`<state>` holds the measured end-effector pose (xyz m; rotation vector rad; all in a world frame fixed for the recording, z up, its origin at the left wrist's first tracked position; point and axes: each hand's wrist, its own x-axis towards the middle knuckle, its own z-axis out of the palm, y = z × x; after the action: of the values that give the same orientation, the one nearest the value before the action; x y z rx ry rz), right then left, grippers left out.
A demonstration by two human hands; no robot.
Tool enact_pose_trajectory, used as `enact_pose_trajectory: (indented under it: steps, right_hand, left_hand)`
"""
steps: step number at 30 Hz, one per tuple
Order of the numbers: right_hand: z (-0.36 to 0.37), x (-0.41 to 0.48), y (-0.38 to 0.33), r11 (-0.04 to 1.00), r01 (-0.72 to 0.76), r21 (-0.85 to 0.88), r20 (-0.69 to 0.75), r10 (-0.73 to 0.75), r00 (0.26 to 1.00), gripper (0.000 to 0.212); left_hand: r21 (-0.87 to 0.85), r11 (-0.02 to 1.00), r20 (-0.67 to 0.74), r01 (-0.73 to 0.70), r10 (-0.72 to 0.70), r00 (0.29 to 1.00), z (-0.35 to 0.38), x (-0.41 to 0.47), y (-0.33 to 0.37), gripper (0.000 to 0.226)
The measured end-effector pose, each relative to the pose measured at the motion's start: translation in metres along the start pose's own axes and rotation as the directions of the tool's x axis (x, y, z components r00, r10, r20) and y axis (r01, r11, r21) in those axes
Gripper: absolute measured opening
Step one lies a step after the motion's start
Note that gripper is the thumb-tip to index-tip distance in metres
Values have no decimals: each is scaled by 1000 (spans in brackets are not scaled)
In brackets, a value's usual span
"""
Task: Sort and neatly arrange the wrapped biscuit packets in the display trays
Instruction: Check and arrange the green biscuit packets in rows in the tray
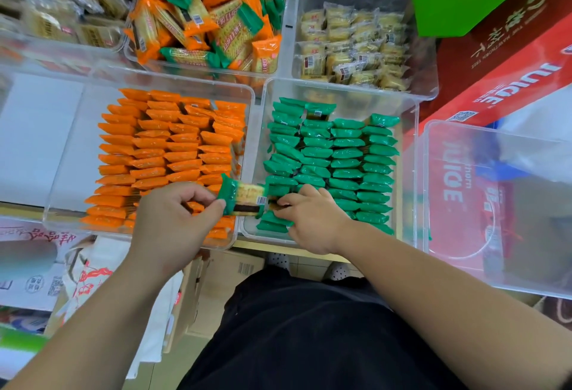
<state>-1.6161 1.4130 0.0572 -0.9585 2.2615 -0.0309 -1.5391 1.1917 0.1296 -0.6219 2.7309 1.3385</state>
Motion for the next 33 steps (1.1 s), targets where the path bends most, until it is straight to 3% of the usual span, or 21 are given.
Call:
enact_pose_trajectory:
  steps: [6, 12, 15, 18, 20, 23, 26, 29, 33]
  right_hand:
    - [4, -3, -1, 1000, -22, -7, 31, 22, 999, 51]
    - [-1, -6, -6, 994, -17, -109, 24, 20, 1000, 48]
    - [-4, -11, -5, 1000, -11, -12, -26, 11, 1000, 44]
    - [-10, -24, -1, 978, -42, 205, -85, 61, 995, 45]
    - [-20, -36, -1, 884, -72, 463, -110, 138, 984, 46]
    - [-31, -56, -4, 625, -120, 772, -33, 227, 973, 40]
    - [-33, -73, -7, 506, -99, 857, -23, 230, 973, 29]
    - [-33, -89, -9, 368, 3, 930, -83, 202, 976, 18]
    - [-34, -103, -8, 207, 93, 974, -166, 372, 913, 25]
  left_hand:
    - [-123, 991, 1, 60, -61, 998, 4, -9, -7, 20]
    - [-281, 934, 90, 221, -204, 975, 17, -15, -14, 18]
    - [-320, 905, 115, 280, -256, 960, 20, -16, -13, 20]
    - [-336, 891, 115, 305, -283, 952, 19, -19, -10, 22]
    - [-355, 879, 124, 320, -295, 947, 18, -21, -11, 22]
    - [-401, 856, 167, 326, -281, 945, 15, -25, -8, 15]
    - [-415, 849, 245, 329, -244, 938, 13, -30, -2, 12]
    - [-382, 866, 307, 323, -211, 928, 14, -37, -1, 27]
    - [-379, 886, 351, 268, -131, 927, 13, -40, 11, 23]
